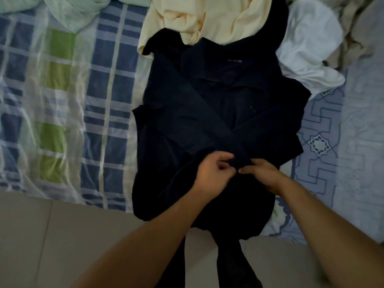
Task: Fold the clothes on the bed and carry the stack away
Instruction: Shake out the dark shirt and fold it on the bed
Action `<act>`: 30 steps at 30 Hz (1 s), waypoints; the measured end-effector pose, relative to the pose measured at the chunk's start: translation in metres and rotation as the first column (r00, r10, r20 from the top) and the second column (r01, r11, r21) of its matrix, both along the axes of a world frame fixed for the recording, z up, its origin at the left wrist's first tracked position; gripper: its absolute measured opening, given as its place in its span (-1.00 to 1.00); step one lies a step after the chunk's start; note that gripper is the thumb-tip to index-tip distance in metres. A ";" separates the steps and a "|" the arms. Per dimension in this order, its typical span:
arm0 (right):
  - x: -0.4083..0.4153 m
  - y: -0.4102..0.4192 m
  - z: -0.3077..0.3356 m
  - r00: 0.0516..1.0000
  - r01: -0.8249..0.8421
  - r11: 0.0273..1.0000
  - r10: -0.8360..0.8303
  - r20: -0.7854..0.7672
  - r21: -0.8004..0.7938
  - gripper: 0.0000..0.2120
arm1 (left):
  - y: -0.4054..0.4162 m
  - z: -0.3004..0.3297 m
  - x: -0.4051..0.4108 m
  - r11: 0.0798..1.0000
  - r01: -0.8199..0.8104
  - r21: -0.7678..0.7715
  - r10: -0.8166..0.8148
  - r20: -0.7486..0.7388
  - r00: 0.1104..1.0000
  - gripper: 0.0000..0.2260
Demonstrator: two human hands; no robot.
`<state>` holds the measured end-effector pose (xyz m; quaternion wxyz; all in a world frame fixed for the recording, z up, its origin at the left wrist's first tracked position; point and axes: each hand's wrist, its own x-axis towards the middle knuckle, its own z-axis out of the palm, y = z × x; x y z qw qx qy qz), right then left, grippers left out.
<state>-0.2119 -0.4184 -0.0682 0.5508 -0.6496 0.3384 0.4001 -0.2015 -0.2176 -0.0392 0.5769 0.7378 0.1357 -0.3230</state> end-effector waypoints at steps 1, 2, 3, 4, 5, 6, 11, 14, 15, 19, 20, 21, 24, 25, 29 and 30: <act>-0.008 -0.001 -0.004 0.999 0.037 0.999 -0.036 0.030 -0.026 -0.80 | 0.012 -0.004 0.012 0.987 -0.119 0.109 0.111 0.071 0.991 -0.73; -0.015 -0.003 -0.007 0.996 0.074 0.997 -0.073 0.046 -0.025 -0.80 | 0.028 -0.010 0.026 0.944 -0.249 0.217 0.221 0.144 0.965 -0.75; -0.022 -0.004 -0.008 0.992 0.116 0.993 -0.116 0.048 0.002 -0.80 | 0.047 -0.016 0.042 0.876 -0.377 0.300 0.330 0.197 0.923 -0.74; -0.027 -0.005 -0.009 0.987 0.152 0.988 -0.153 0.042 0.036 -0.81 | 0.066 -0.023 0.059 0.803 -0.483 0.350 0.432 0.217 0.876 -0.67; -0.033 -0.007 -0.008 0.983 0.177 0.982 -0.179 0.037 0.066 -0.83 | 0.084 -0.029 0.074 0.747 -0.554 0.368 0.521 0.195 0.831 -0.57; -0.038 -0.009 -0.007 0.981 0.191 0.978 -0.194 0.028 0.087 -0.83 | 0.098 -0.035 0.087 0.716 -0.605 0.349 0.601 0.132 0.788 -0.48; -0.065 -0.015 -0.001 0.979 0.202 0.968 -0.204 -0.005 0.147 -0.75 | 0.137 -0.049 0.131 0.713 -0.701 -0.010 0.653 -0.356 0.669 -0.62; -0.077 -0.022 -0.001 0.979 0.204 0.963 -0.200 -0.037 0.179 -0.69 | 0.150 -0.055 0.149 0.679 -0.729 -0.092 0.653 -0.379 0.656 -0.70; -0.080 -0.024 -0.002 0.977 0.212 0.961 -0.209 -0.038 0.179 -0.69 | 0.155 -0.057 0.153 0.646 -0.755 -0.113 0.682 -0.359 0.637 -0.71; -0.087 -0.019 -0.011 0.992 0.101 0.990 -0.093 0.089 -0.096 -0.89 | 0.173 -0.062 0.159 0.661 -0.748 -0.062 0.710 -0.269 0.650 -0.76; -0.088 -0.016 -0.014 0.992 0.038 0.976 -0.010 0.128 -0.214 -0.89 | 0.175 -0.062 0.157 0.686 -0.726 -0.051 0.692 -0.263 0.672 -0.79; -0.089 -0.012 -0.017 0.984 -0.025 0.943 0.083 0.160 -0.332 -0.82 | 0.177 -0.062 0.154 0.708 -0.705 -0.045 0.673 -0.259 0.693 -0.82; -0.100 -0.001 -0.022 0.951 -0.073 0.796 0.237 0.199 -0.600 -0.63 | 0.179 -0.057 0.140 0.752 -0.658 -0.034 0.634 -0.235 0.737 -0.79; -0.106 0.002 -0.022 0.950 -0.041 0.767 0.229 0.213 -0.640 -0.63 | 0.180 -0.055 0.133 0.776 -0.631 -0.015 0.612 -0.223 0.758 -0.76; -0.133 0.006 -0.024 0.968 0.101 0.855 0.035 0.250 -0.510 -0.69 | 0.176 -0.048 0.085 0.952 -0.297 0.066 0.303 -0.313 0.900 -0.77; -0.136 0.005 -0.024 0.972 0.119 0.883 -0.009 0.237 -0.455 -0.71 | 0.173 -0.048 0.068 0.980 -0.167 0.104 0.193 -0.337 0.922 -0.81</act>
